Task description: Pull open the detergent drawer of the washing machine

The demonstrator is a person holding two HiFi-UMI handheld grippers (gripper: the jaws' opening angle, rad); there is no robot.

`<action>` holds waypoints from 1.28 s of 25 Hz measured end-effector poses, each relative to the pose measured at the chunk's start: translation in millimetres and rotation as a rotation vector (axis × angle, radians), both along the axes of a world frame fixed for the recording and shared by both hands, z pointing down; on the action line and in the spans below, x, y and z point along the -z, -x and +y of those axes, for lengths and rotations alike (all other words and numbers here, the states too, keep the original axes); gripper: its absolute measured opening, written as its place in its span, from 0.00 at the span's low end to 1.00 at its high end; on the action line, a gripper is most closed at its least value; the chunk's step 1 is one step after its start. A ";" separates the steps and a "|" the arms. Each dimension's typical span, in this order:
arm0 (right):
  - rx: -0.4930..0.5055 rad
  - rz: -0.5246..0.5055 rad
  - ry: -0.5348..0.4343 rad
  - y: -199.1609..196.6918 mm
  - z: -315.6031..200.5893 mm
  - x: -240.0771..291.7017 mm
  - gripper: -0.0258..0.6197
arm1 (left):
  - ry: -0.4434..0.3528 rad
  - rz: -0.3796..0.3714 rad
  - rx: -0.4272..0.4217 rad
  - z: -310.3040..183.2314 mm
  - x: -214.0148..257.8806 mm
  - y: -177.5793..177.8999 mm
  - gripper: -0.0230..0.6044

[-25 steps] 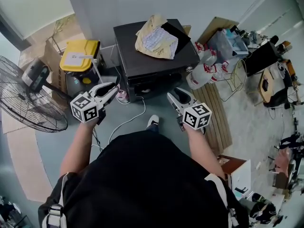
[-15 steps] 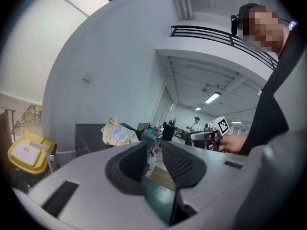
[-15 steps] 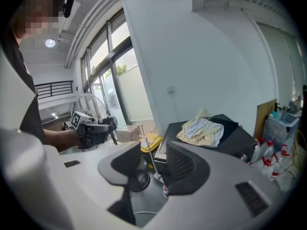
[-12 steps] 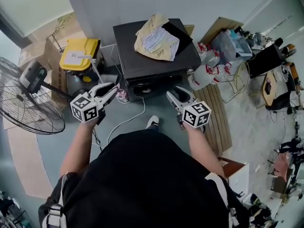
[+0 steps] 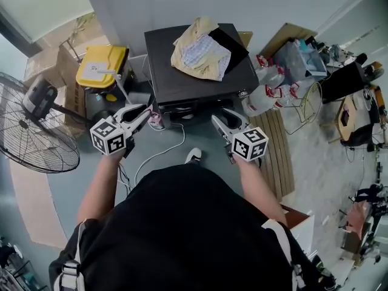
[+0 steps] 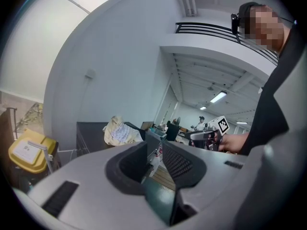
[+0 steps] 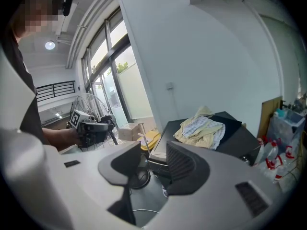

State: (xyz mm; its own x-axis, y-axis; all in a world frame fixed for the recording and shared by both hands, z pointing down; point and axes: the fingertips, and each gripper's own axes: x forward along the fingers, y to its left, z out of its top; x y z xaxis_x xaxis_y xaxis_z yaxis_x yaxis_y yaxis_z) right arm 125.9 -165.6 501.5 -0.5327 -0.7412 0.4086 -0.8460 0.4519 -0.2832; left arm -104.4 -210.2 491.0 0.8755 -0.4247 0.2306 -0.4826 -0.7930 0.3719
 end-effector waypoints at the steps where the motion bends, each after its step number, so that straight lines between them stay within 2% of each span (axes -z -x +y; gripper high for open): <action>1: 0.004 0.000 0.003 -1.7 -2.7 -1.6 0.30 | 0.004 -0.002 0.003 -1.9 -1.6 -1.9 0.21; 12: 0.056 0.009 0.086 -11.0 -21.8 -39.7 0.30 | 0.051 -0.058 0.038 -18.2 -38.3 -11.8 0.21; 32: 0.128 0.050 0.251 -19.3 -48.7 -129.7 0.30 | 0.200 -0.161 0.060 -27.9 -125.0 -14.9 0.21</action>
